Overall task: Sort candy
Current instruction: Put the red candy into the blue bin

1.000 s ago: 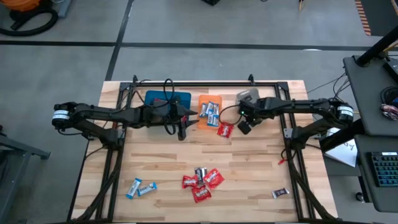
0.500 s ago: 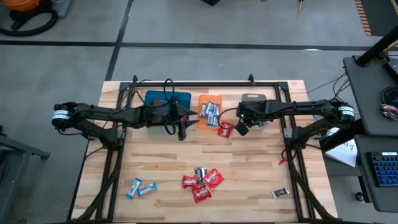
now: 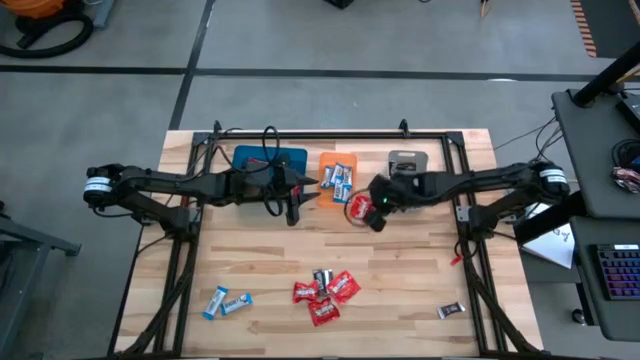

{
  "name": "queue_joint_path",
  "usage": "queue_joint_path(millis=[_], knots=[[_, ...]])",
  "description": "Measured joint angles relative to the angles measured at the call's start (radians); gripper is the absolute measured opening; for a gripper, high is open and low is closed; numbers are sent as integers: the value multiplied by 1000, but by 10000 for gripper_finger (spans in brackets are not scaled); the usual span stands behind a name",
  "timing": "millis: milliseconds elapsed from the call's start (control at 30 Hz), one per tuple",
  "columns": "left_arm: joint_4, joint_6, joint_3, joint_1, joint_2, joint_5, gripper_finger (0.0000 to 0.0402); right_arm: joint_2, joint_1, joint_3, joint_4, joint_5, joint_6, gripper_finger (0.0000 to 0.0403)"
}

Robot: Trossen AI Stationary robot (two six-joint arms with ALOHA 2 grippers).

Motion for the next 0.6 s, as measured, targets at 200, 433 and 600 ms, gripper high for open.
queue_joint_path(millis=[200,433,600], knots=[[3,0,0,0,0,0,142,148,90,60,-4,37,19,9],[1,0,0,0,0,0,142,340,101,163,-97,56,-30,9],[-10,0,0,-3,0,0,142,435,101,216,-118,79,-113,9]])
